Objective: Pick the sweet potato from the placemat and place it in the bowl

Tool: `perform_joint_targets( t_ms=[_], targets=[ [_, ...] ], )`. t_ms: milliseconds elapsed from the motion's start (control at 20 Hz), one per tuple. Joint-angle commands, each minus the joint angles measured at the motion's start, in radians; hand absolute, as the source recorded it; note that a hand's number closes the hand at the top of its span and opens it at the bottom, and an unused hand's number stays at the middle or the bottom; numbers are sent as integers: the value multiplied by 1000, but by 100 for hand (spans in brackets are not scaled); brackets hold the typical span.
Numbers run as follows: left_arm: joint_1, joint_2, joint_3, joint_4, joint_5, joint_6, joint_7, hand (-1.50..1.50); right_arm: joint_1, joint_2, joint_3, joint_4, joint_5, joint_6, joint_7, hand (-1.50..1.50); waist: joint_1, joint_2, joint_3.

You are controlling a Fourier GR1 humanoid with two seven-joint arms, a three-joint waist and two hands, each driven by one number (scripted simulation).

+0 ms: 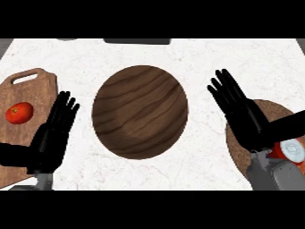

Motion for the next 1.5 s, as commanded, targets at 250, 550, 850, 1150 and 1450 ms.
perform_joint_targets(
  t_ms=[250, 550, 850, 1150, 1450],
  targets=[
    [-134, 213, 211, 13, -97, 26, -60, 0, -24, -132, 44, -152, -163, 425, -41, -150, -22, -25, 22],
    [-119, 224, 251, 62, -50, -3, -47, 0, 249, -302, -137, -248, 313, 227, -430, -150, -90, -33, 20],
    [-138, 209, 246, 96, -58, -32, -73, 0, 459, -439, -280, -347, 413, 275, -572, -150, -59, -29, 18],
    [-179, 220, 257, 134, -64, -38, -51, 0, 558, -625, -530, -389, 396, 350, -455, -150, -62, -30, 17],
    [-205, 190, 226, 170, -95, -44, -95, 0, 536, -881, -615, -295, 443, 555, -363, -150, -40, -22, 16]
  ],
)
